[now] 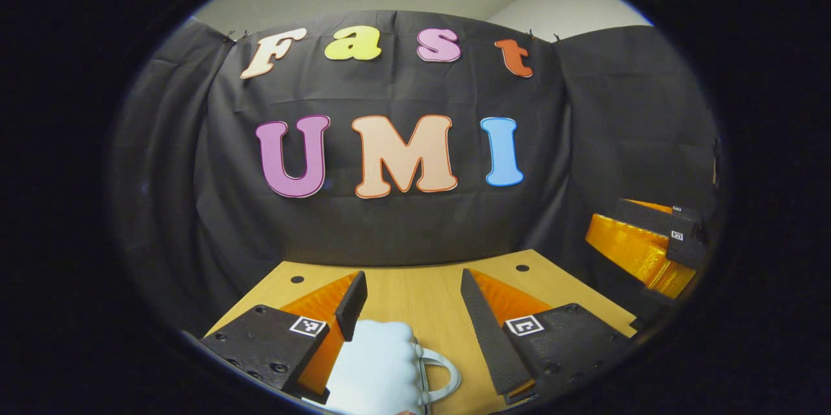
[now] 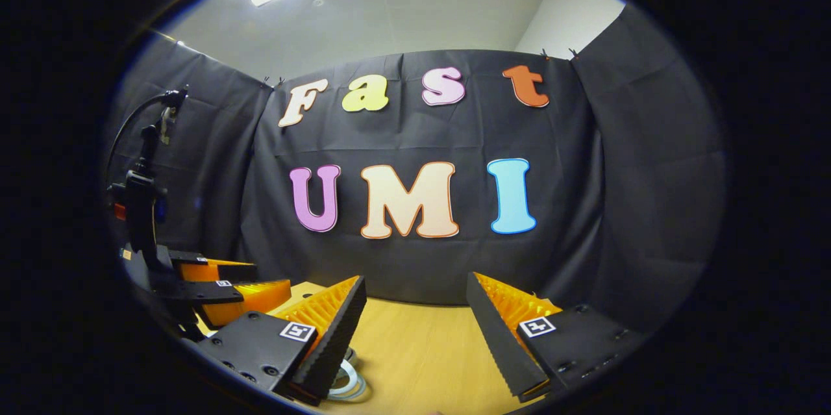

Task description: First open the suitcase, pack the skin care products into it, and then close the suitcase.

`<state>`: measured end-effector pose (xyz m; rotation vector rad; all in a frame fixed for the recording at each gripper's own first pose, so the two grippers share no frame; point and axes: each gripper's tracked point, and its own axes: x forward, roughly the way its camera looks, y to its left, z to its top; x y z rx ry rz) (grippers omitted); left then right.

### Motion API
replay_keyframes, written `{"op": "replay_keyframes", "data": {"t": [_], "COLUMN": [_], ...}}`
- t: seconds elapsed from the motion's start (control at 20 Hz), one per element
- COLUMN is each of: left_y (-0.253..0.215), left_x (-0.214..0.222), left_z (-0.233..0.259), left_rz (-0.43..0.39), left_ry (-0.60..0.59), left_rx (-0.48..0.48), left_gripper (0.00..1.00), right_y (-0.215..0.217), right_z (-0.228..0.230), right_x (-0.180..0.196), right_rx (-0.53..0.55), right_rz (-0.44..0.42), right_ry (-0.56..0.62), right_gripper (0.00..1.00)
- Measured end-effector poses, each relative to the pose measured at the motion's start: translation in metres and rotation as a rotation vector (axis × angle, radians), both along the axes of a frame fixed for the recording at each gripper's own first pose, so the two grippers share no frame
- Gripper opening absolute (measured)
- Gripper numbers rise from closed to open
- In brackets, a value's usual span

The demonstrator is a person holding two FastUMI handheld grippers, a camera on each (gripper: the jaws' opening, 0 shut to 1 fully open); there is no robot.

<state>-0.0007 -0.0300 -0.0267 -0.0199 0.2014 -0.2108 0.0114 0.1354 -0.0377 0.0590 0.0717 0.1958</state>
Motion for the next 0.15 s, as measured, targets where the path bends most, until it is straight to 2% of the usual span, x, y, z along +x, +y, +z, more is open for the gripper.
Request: {"op": "replay_keyframes", "data": {"t": [0.15], "left_y": [0.0099], "left_x": [-0.0065], "left_z": [0.0105], "left_rz": [0.005], "left_ry": [-0.028], "left_rx": [0.001], "left_gripper": [0.84], "right_y": [0.0069], "right_z": [0.0065], "right_x": [-0.0039], "right_rx": [-0.001], "right_rz": [-0.002], "right_ry": [-0.015], "right_gripper": [0.98]}}
